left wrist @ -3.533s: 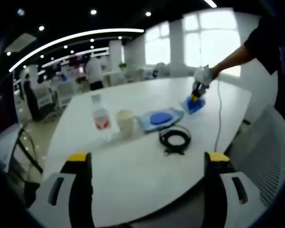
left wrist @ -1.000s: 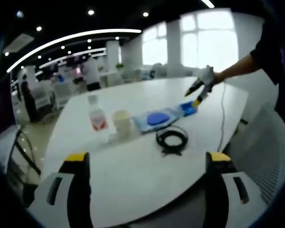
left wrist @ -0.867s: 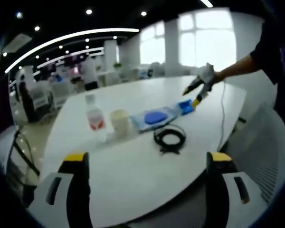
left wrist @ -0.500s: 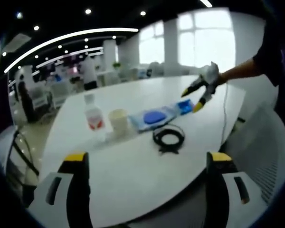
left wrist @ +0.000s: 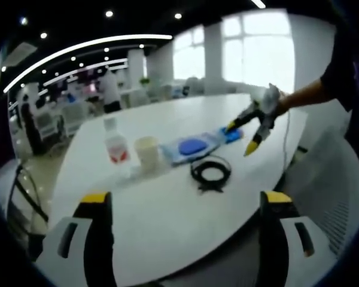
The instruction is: Arrange the tabletop items into an orderly group along one side of the table until the central work area is clear of visible clutter.
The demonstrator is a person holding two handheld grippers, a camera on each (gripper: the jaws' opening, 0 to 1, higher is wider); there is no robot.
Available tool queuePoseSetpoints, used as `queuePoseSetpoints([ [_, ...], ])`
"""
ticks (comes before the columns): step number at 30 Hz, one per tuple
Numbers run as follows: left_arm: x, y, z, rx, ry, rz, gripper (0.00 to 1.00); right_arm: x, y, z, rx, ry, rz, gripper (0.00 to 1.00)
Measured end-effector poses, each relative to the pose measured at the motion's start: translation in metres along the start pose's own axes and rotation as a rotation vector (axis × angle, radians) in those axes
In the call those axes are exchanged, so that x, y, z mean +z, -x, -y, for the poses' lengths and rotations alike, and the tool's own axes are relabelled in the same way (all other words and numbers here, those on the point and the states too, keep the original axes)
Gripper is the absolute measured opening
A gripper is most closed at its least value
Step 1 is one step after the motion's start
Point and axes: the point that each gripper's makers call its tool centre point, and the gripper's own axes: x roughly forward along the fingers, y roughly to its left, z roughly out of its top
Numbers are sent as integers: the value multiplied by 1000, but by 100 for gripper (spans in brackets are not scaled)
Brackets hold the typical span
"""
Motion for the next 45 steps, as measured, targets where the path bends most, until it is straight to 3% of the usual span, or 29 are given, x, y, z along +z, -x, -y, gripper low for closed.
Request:
queuePoseSetpoints([
  [7, 0, 0, 0, 3, 0, 2, 100, 9, -16, -14, 22, -16, 43, 63],
  [19, -2, 1, 1, -3, -6, -6, 99, 8, -36, -28, 50, -69, 54, 59],
  [45, -3, 0, -1, 16, -9, -16, 97, 12, -76, -50, 106, -82, 79, 34],
])
